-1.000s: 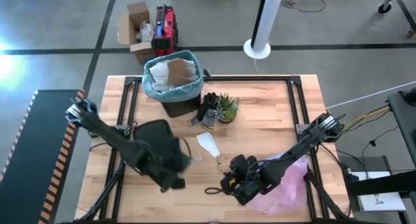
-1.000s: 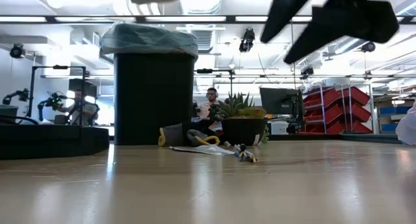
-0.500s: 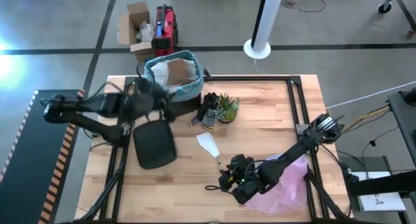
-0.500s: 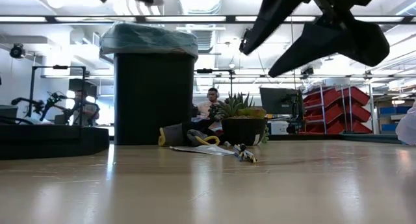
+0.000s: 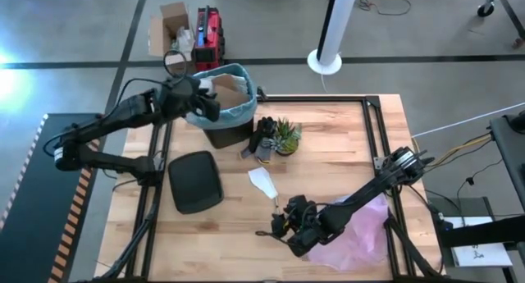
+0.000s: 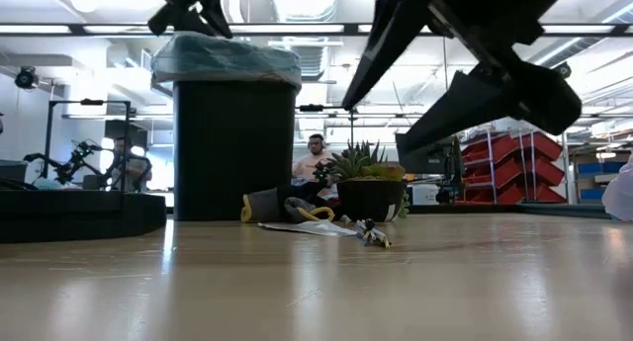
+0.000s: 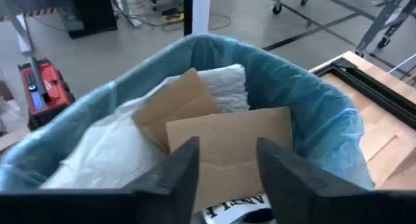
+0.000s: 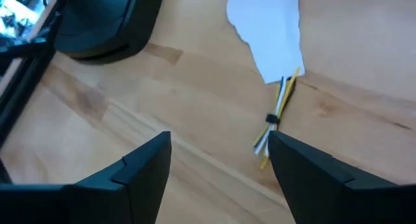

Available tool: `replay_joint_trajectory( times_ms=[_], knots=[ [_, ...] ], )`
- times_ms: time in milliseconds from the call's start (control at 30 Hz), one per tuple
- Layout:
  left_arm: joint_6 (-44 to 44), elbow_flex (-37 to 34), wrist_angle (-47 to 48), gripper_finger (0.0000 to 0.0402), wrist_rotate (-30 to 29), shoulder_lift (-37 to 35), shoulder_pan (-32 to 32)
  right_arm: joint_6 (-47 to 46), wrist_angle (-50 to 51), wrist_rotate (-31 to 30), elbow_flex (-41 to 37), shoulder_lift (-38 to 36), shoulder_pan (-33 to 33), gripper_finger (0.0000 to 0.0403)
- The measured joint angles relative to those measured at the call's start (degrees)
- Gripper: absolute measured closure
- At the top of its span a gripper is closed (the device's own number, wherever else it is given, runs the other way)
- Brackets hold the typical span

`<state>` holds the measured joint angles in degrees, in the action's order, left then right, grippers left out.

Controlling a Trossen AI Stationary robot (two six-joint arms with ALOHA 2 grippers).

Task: Place trash/remove bag and relplace
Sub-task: Put the different-color zip-tied cables into the trash bin

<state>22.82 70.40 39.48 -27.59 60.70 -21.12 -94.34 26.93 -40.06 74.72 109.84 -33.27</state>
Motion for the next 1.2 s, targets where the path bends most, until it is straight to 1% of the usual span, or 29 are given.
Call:
replay_joint_trajectory(
  times_ms=[100,167,267,367,467,600,667,767,867,967,1100,1200],
  knots=[
    [-1.9,2.6,2.7,0.0216,0.2,-0.9,0.2,0.0,0.2,0.0,0.0,-0.1,1.0,0.0148],
    [-2.2,5.1,5.2,0.0193,1.5,-1.8,0.9,1.7,0.3,0.1,0.0,-0.2,2.0,0.0143],
    [-1.5,8.1,7.8,0.0165,4.9,-3.7,4.0,5.5,-0.1,2.2,0.0,0.2,4.1,0.0140],
    [0.4,9.9,9.2,0.0150,5.5,-6.2,9.3,7.3,-0.5,5.8,0.0,2.4,6.0,0.0141],
    [4.1,10.4,10.3,0.0146,5.3,-9.1,16.1,9.7,-2.5,6.0,0.0,4.6,6.9,0.0146],
    [9.7,9.2,10.9,0.0155,4.2,-12.2,25.3,10.6,-2.0,6.9,0.0,8.0,7.7,0.0157],
    [11.9,8.0,11.0,0.0162,2.4,-13.3,30.0,11.6,-2.0,6.7,0.0,9.2,7.8,0.0164],
    [12.9,6.3,10.9,0.0172,0.0,-14.2,35.9,12.8,-2.1,5.7,0.4,10.9,7.7,0.0178],
    [13.8,4.5,10.6,0.0181,-0.4,-14.3,40.1,12.8,-2.0,6.0,0.4,12.5,7.7,0.0199],
    [14.6,3.0,10.7,0.0188,-0.4,-13.6,42.6,12.8,-1.8,5.8,0.6,13.3,7.4,0.0233],
    [15.2,2.2,10.9,0.0197,-0.4,-12.6,44.6,14.1,-1.4,5.8,1.2,13.2,6.8,0.0299],
    [15.2,2.2,10.6,0.0202,-0.4,-12.3,45.2,17.6,-0.2,6.6,2.2,12.3,6.8,0.0363]
  ],
)
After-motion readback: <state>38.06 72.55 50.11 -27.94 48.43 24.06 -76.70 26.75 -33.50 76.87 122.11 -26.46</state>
